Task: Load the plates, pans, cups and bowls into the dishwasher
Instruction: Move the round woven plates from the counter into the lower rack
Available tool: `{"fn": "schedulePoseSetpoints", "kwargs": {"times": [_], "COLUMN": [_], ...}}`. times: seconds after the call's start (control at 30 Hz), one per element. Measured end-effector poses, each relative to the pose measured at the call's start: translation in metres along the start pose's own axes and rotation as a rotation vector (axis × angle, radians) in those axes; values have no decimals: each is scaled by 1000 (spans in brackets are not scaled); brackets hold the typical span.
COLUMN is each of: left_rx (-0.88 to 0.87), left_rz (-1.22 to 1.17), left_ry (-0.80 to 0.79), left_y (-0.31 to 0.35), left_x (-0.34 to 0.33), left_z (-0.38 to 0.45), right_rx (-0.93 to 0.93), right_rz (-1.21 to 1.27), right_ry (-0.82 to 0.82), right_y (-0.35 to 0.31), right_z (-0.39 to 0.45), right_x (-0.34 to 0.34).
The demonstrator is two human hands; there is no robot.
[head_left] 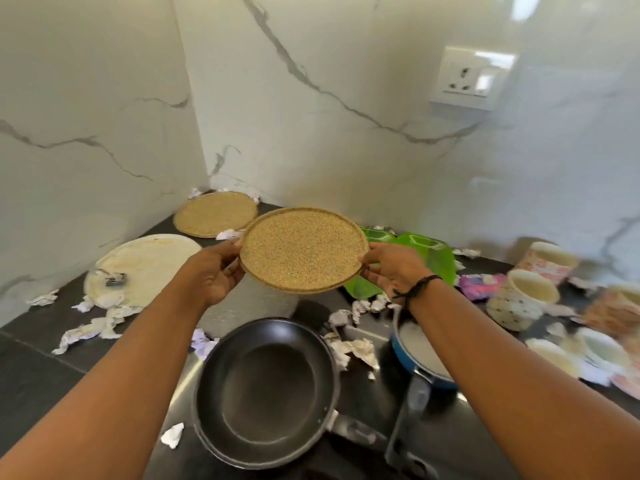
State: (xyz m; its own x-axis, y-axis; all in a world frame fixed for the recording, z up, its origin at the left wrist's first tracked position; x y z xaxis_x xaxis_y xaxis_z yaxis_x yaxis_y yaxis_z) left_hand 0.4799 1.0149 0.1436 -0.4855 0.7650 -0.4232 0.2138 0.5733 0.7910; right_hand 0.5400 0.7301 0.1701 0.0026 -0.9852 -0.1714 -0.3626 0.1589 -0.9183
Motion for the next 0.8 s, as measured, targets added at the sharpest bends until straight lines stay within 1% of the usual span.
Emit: {"fn": "schedulePoseSetpoints", "kwargs": {"times": [0.1,0.23,0.37,0.43,0.5,0.6,0.73,0.8], "left_rx": [25,114,207,253,281,277,343,380], "left_rz": [31,97,194,244,303,426,550,595], "left_ry": [-150,-348,-488,-552,-613,-712,-825,-924], "left_y": [-20,-63,-118,-150,-185,-244,-343,-404], "left_x": [-49,-124,-194,-230,-266,-318,-383,-419], "left_z": [-21,-57,-100,-127,-158,-211,-292,-343], "right_rx": [46,124,148,189,215,213,200,197], "right_rz": [45,159,193,215,236,230,292,316], "right_ry": [120,268,399,448,504,567,675,745], "right_y": [-15,-23,-20,-16,-7,14,57,82], "right_z": [-41,-103,-169,-205,-246,-310,-400,-454], "right_x": [58,148,237,283,333,404,515,575]}}
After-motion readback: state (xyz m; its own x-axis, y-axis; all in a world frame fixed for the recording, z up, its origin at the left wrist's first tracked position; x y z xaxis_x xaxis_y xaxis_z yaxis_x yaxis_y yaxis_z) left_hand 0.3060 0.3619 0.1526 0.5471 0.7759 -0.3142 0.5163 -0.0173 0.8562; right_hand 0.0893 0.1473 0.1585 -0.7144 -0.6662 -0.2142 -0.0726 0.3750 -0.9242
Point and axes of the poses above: each hand's wrist, its own z-axis towards the middle knuckle, its own x-axis out of the back of the hand, y = z × x, the point moved 9 cm from there along z, towards the middle knuckle, and after that the axes turned 3 degrees about x, right-handed, at the moved point
